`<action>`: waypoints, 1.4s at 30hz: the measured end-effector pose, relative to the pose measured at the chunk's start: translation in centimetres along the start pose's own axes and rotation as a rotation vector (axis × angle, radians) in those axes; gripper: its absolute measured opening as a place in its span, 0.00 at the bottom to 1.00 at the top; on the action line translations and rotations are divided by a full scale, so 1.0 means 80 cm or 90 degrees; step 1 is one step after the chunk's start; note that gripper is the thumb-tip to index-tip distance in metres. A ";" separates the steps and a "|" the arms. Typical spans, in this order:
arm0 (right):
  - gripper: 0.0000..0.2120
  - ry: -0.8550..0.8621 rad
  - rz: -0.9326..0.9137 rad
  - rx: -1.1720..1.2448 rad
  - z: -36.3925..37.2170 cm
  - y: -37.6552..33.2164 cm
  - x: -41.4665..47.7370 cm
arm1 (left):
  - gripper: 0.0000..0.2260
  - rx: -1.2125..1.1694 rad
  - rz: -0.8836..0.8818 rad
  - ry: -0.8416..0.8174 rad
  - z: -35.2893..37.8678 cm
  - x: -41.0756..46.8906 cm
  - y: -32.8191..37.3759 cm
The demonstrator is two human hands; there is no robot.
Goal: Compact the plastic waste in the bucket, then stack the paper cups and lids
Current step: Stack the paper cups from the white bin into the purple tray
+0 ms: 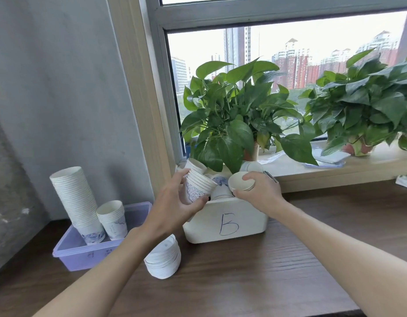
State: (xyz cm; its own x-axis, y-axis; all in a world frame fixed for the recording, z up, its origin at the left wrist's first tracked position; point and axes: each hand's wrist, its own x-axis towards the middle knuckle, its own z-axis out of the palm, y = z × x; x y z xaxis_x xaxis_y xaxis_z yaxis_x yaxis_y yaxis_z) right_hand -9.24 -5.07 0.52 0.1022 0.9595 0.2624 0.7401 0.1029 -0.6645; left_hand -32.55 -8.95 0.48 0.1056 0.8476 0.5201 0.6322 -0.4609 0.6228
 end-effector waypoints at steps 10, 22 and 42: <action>0.24 0.081 -0.129 0.310 -0.027 -0.055 -0.017 | 0.32 0.002 0.018 -0.016 -0.005 -0.001 0.001; 0.25 0.002 -0.192 0.481 -0.018 -0.115 -0.044 | 0.28 -0.064 0.047 0.003 -0.031 -0.021 0.015; 0.29 -0.053 -0.138 0.300 0.006 -0.066 -0.031 | 0.34 -0.048 0.044 0.018 -0.018 -0.018 -0.001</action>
State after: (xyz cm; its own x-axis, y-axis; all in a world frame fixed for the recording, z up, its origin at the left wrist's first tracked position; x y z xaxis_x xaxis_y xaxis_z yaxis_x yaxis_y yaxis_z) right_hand -13.72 -7.84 3.03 -0.0878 0.9184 0.3857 0.3567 0.3905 -0.8487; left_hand -33.82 -10.51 0.53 0.1250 0.8056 0.5791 0.5648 -0.5376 0.6260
